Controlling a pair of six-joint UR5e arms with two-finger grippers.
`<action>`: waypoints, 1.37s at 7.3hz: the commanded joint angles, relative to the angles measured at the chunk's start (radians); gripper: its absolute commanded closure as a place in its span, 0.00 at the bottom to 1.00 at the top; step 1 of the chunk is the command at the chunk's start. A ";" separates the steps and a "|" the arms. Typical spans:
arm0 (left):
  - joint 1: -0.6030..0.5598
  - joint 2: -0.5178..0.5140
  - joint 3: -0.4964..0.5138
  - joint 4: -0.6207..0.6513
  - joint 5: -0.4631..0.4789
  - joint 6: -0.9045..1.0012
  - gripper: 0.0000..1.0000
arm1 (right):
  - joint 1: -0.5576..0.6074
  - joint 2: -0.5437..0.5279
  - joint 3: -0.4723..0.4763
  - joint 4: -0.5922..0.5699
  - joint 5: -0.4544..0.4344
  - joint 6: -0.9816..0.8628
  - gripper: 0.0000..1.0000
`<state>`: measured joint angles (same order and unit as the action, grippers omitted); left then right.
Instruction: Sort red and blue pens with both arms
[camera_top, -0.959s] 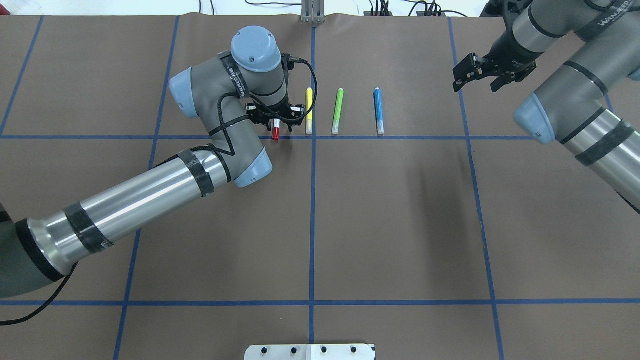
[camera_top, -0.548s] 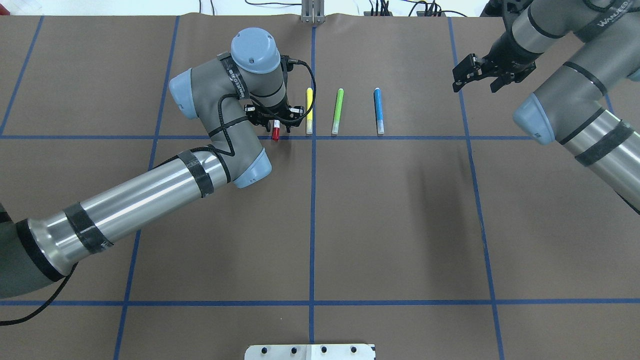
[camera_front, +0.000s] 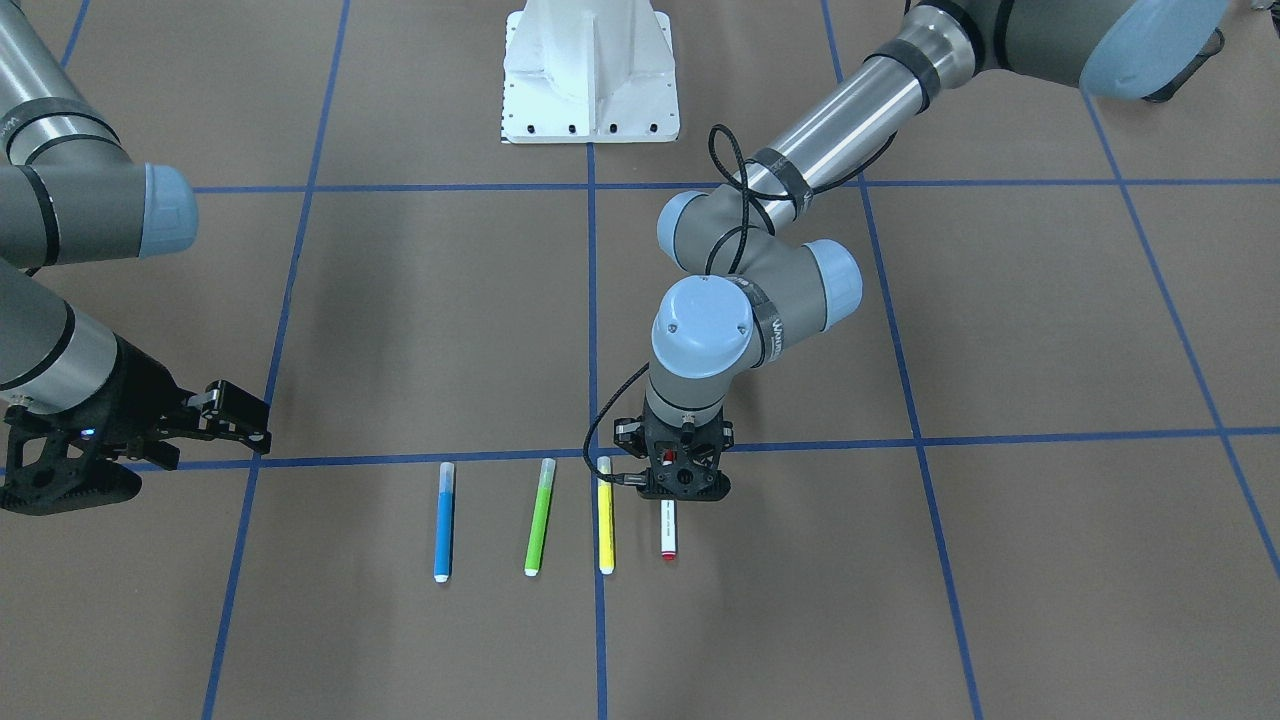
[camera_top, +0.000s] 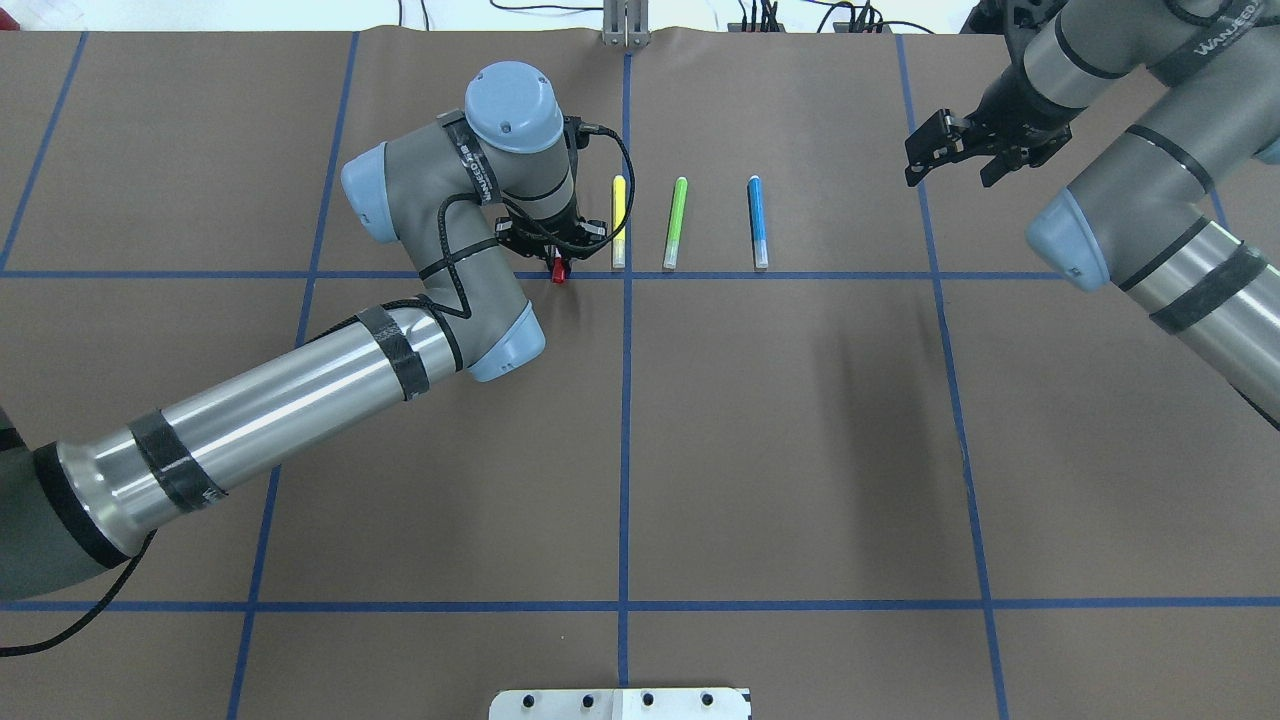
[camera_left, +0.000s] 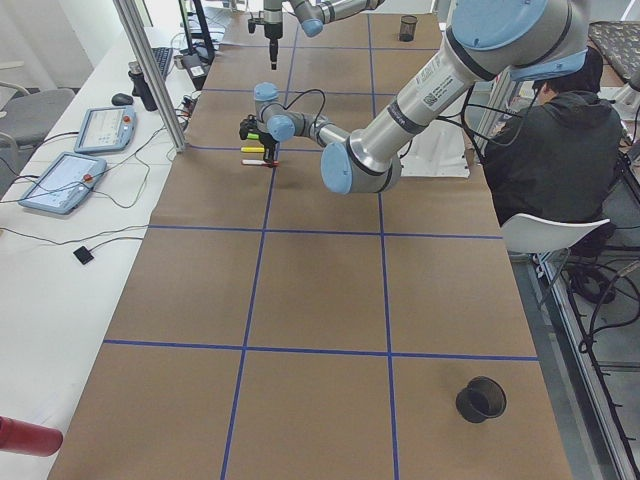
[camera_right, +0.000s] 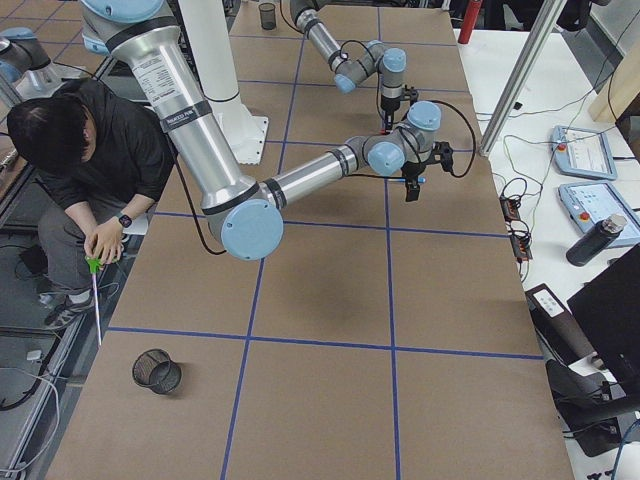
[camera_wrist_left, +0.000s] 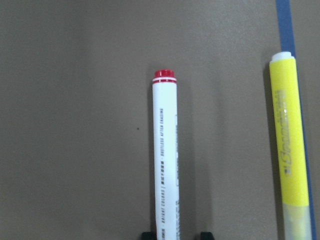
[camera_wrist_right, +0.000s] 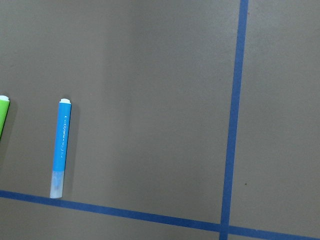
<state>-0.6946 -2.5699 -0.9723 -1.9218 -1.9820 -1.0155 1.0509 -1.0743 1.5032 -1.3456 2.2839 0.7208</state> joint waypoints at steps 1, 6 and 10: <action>-0.037 -0.001 -0.051 0.036 -0.004 -0.006 1.00 | 0.000 0.005 0.000 -0.001 0.000 0.002 0.01; -0.129 0.005 -0.066 0.063 -0.017 0.009 1.00 | -0.124 0.254 -0.203 -0.003 -0.141 0.254 0.01; -0.152 0.013 -0.069 0.063 -0.018 0.011 1.00 | -0.207 0.329 -0.319 0.003 -0.198 0.298 0.04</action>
<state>-0.8392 -2.5617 -1.0395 -1.8592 -1.9992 -1.0060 0.8720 -0.7723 1.2277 -1.3463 2.1016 1.0129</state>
